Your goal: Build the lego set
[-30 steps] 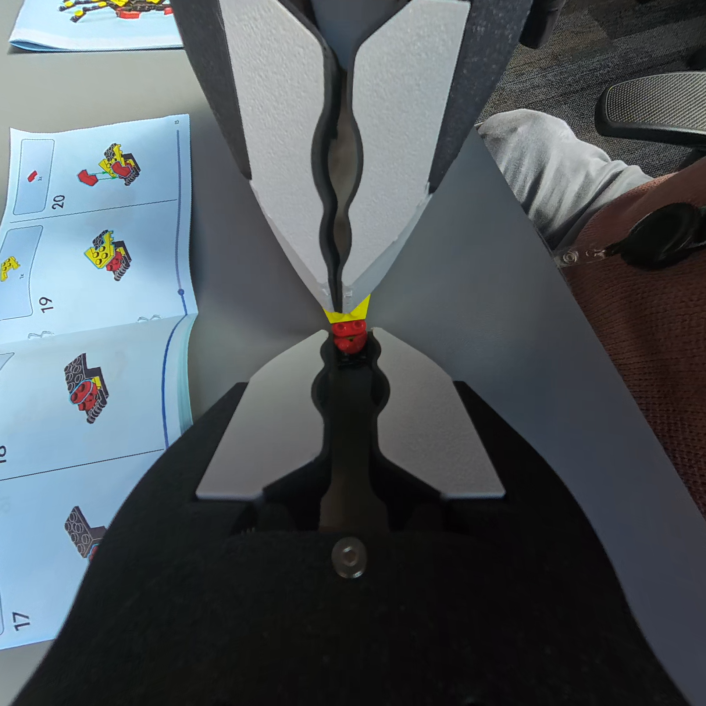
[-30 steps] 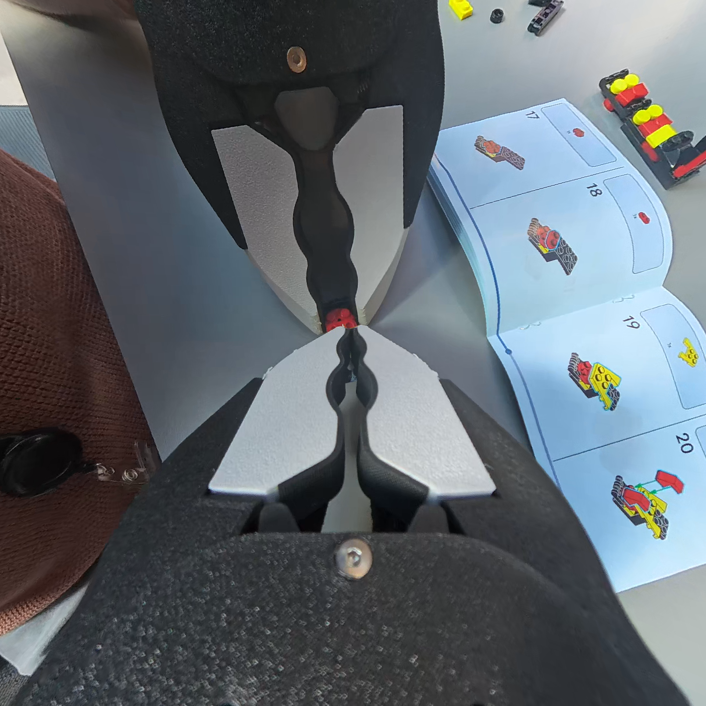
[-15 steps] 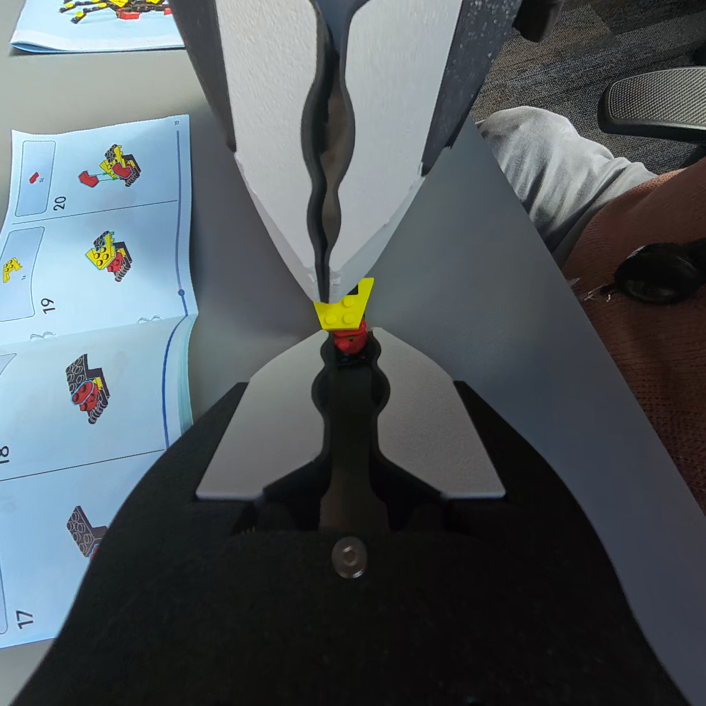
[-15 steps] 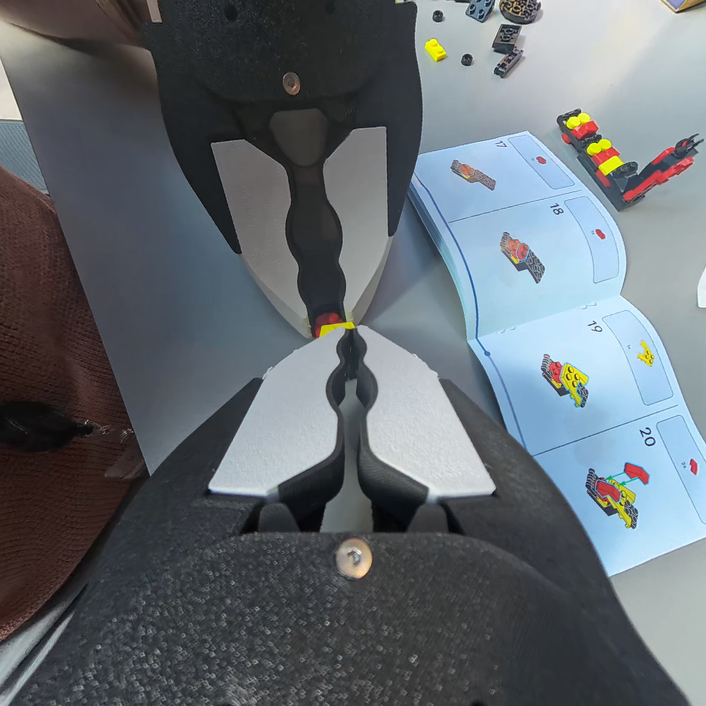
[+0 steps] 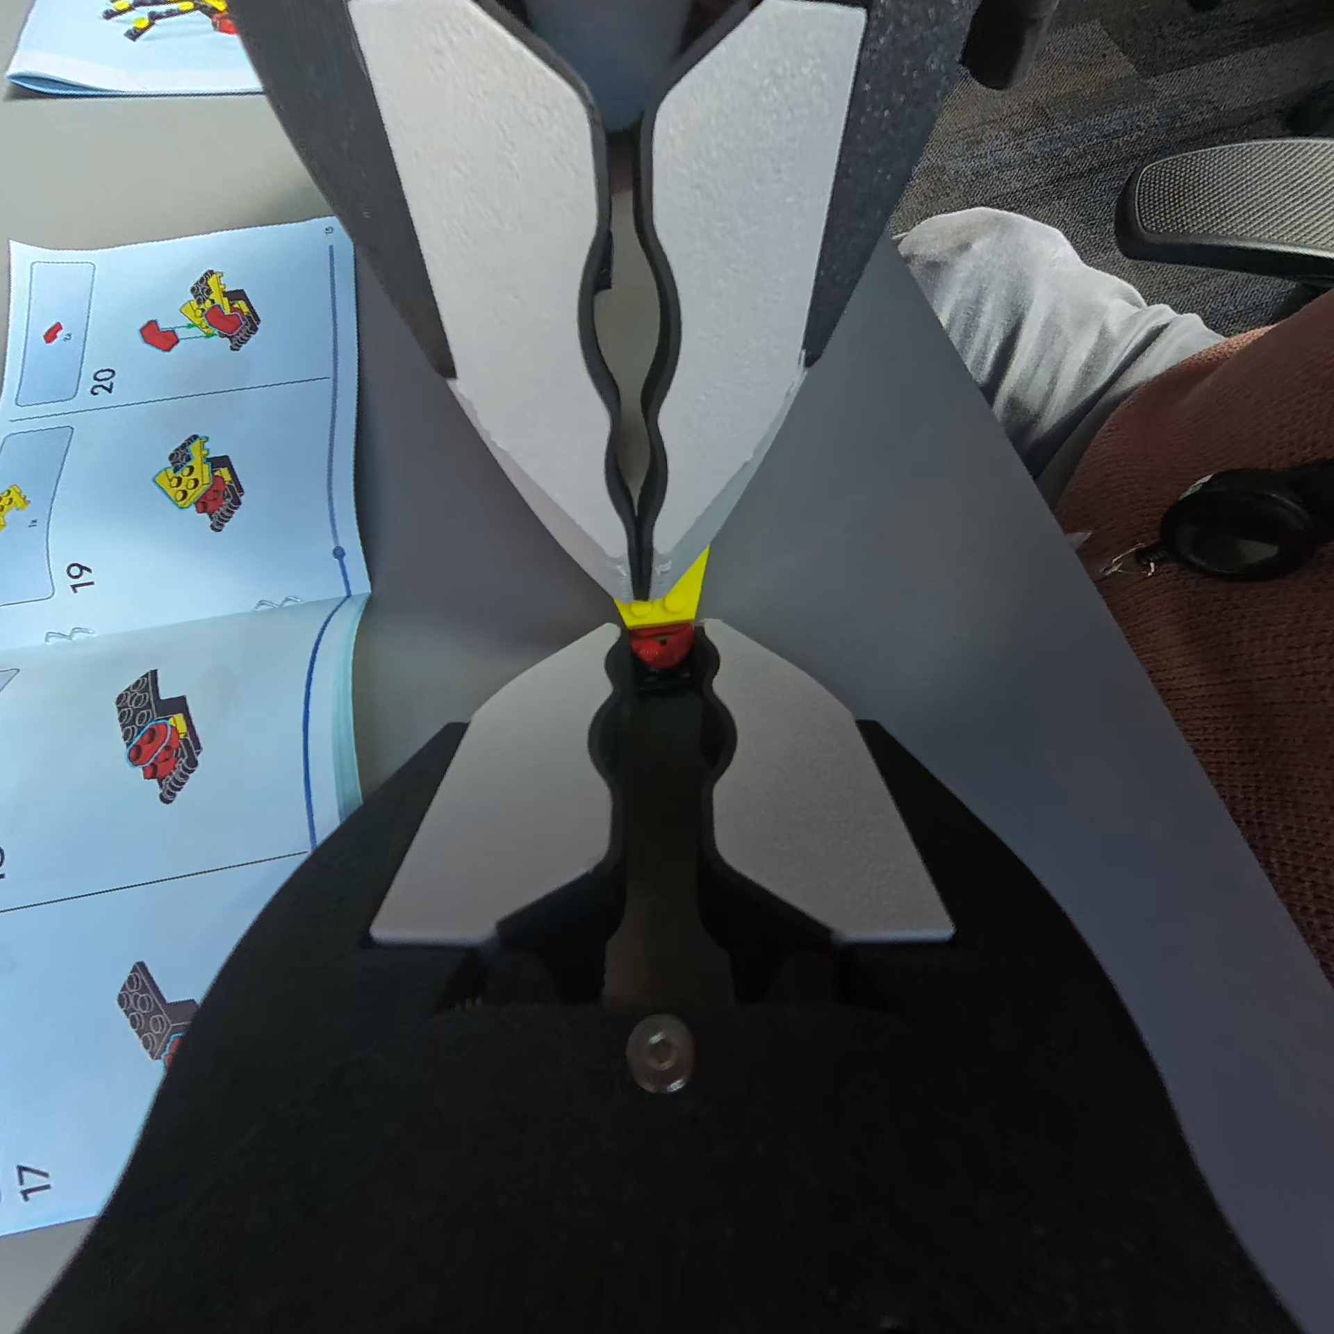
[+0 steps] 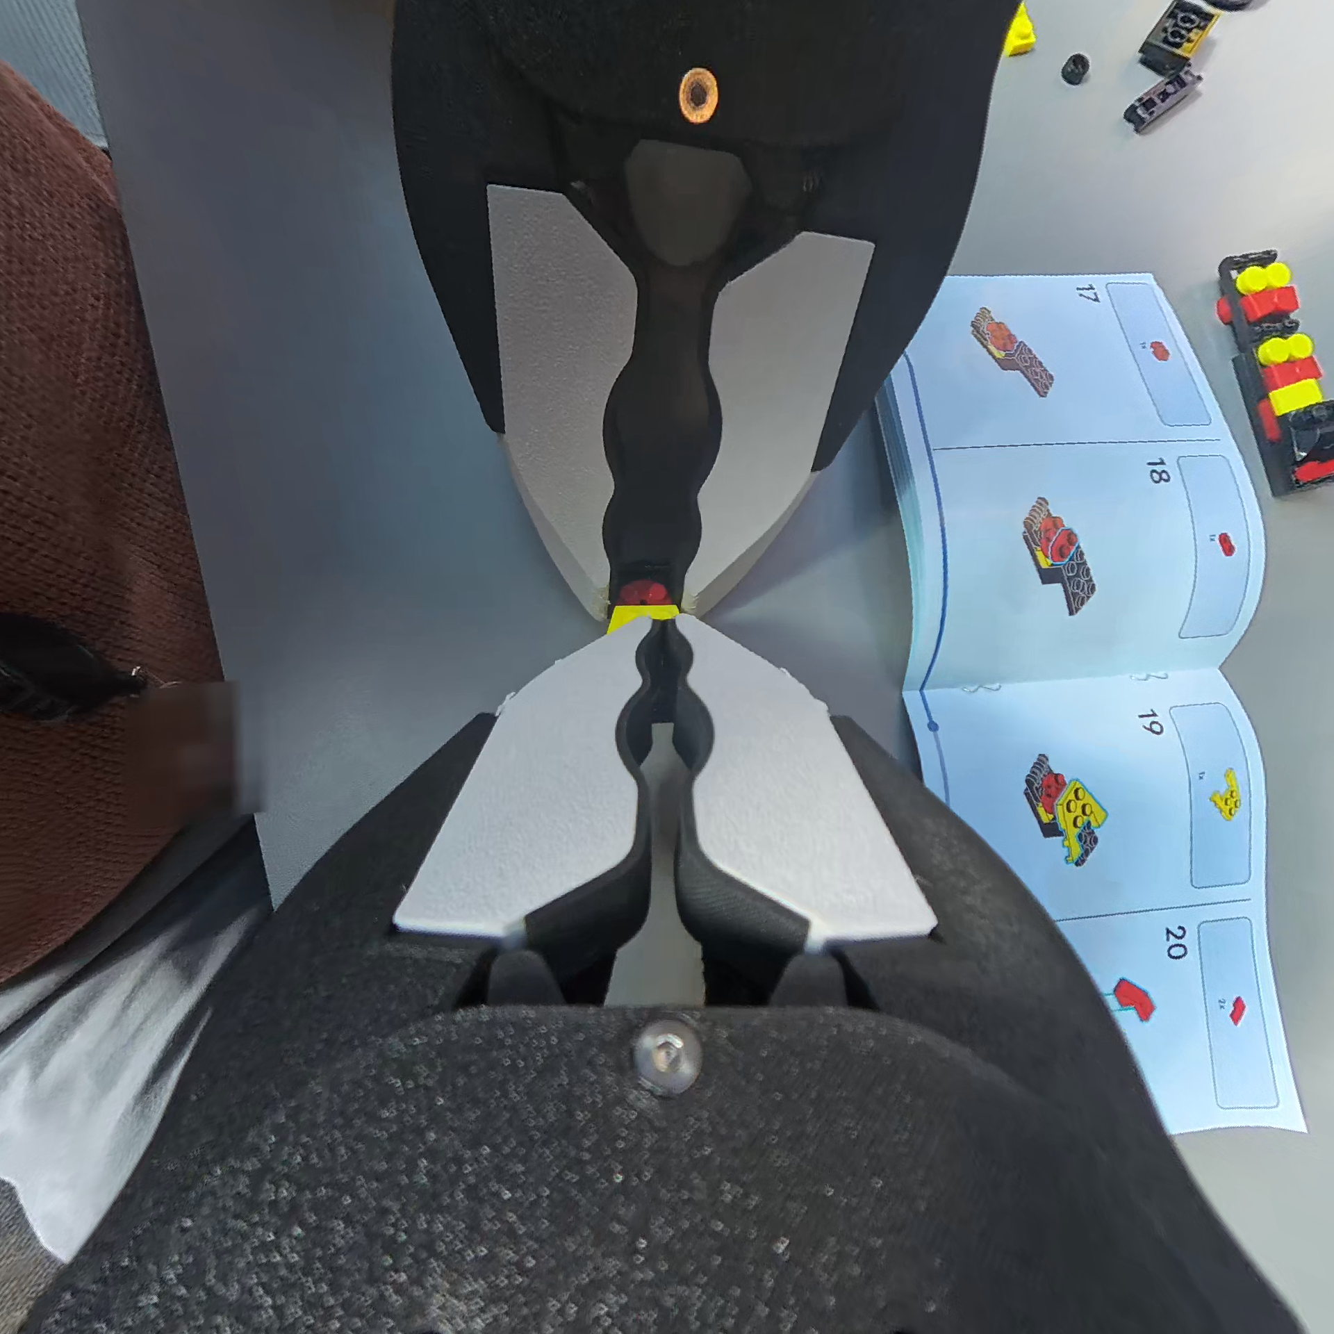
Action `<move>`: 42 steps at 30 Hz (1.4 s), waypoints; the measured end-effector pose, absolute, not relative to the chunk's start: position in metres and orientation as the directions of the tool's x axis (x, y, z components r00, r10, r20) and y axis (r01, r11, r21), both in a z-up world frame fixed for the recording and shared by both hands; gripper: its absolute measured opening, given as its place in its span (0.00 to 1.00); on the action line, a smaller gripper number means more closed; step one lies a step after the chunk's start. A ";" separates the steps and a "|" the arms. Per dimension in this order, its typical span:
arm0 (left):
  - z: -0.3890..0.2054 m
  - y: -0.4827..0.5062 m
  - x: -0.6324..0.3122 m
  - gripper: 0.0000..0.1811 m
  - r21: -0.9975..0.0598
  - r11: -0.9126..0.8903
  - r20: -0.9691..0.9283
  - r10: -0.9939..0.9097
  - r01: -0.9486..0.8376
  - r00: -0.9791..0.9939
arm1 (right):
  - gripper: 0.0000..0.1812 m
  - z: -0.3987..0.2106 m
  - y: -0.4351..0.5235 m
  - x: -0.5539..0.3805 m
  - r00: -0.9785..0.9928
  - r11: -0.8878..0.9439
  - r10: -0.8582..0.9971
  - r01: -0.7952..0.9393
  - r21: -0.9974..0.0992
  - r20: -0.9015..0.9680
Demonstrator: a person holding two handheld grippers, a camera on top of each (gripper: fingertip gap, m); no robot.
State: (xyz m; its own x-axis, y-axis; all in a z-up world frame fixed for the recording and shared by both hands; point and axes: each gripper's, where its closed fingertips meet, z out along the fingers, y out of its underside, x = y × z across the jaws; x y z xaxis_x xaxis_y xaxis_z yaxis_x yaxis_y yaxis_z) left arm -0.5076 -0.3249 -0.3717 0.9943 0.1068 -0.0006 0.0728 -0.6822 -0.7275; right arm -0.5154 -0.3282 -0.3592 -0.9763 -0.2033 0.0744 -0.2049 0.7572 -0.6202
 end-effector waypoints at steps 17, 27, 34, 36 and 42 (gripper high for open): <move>-0.373 -0.325 -0.508 0.09 -0.723 -0.687 0.005 0.110 0.080 0.994 | 0.00 -0.362 -0.327 -0.513 -0.953 0.833 -0.299 -0.281 -0.476 0.039; -0.373 -0.325 -0.509 0.09 -0.720 -0.688 -0.004 0.126 0.085 0.992 | 0.00 -0.328 -0.312 -0.519 -0.982 0.729 -0.057 -0.165 -0.665 0.182; -0.366 -0.329 -0.507 0.11 -0.731 -0.671 -0.009 0.187 0.121 0.982 | 0.06 -0.270 -0.243 -0.524 -0.934 0.460 0.342 0.067 -0.886 0.107; -0.358 -0.336 -0.505 0.13 -0.737 -0.664 -0.033 0.223 0.126 0.974 | 0.08 -0.264 -0.230 -0.523 -0.919 0.399 0.388 0.095 -0.912 0.074; -0.343 -0.373 -0.481 0.13 -0.751 -0.611 -0.030 0.409 0.249 0.912 | 0.08 -0.257 -0.247 -0.523 -0.944 0.306 0.329 0.089 -0.948 0.017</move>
State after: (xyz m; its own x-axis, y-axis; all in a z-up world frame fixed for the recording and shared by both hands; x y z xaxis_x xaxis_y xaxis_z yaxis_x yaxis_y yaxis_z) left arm -0.4809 -0.3733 -0.3432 0.9118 0.4094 -0.0304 0.2494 -0.6113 -0.7511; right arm -0.5231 -0.2470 -0.2566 -0.9442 0.3290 0.0174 0.0892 0.3060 -0.9479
